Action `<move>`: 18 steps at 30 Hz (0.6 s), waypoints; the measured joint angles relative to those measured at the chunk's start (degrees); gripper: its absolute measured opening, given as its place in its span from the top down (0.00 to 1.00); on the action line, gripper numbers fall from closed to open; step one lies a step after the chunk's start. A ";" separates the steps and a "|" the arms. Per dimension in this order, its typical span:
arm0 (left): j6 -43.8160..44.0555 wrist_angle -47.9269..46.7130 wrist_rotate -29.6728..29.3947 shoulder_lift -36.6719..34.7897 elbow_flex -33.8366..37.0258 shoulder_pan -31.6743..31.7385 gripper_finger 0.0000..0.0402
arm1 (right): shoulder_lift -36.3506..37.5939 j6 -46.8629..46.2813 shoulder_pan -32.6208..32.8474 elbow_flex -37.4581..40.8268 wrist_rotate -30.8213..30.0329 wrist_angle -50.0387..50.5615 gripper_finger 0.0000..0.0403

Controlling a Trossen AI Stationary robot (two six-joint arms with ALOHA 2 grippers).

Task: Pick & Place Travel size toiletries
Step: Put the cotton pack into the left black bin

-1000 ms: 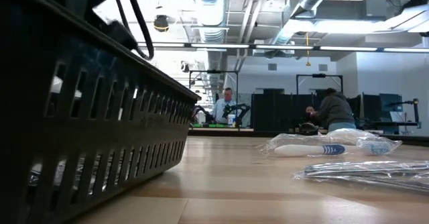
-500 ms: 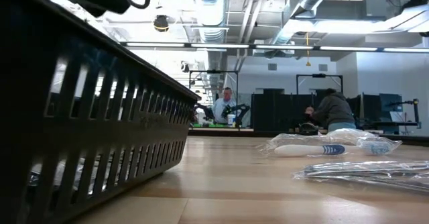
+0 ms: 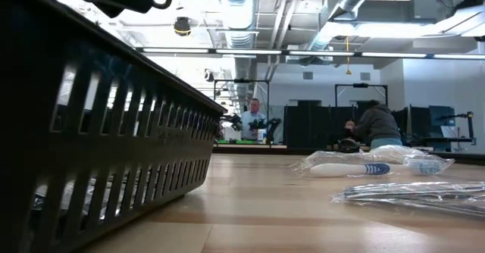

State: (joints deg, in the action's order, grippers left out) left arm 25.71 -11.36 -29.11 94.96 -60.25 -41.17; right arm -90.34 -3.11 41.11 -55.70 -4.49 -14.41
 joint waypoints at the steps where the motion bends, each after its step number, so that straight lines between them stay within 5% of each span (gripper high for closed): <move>1: 0.00 0.02 -0.24 0.00 0.00 -0.01 0.74 | 0.02 -0.70 -0.27 0.00 0.02 0.65 0.69; 8: 0.02 0.29 -1.09 0.00 0.00 -0.52 0.74 | 0.02 -4.87 -2.38 0.02 -0.96 4.68 0.69; 18: 0.02 0.31 -3.81 0.00 0.00 -3.84 0.74 | 0.02 -11.97 -3.08 0.02 -12.02 9.02 0.69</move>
State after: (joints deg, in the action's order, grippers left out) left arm 25.74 -11.05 -32.92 94.96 -60.25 -45.00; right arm -90.32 -15.07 38.03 -55.68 -16.51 -5.39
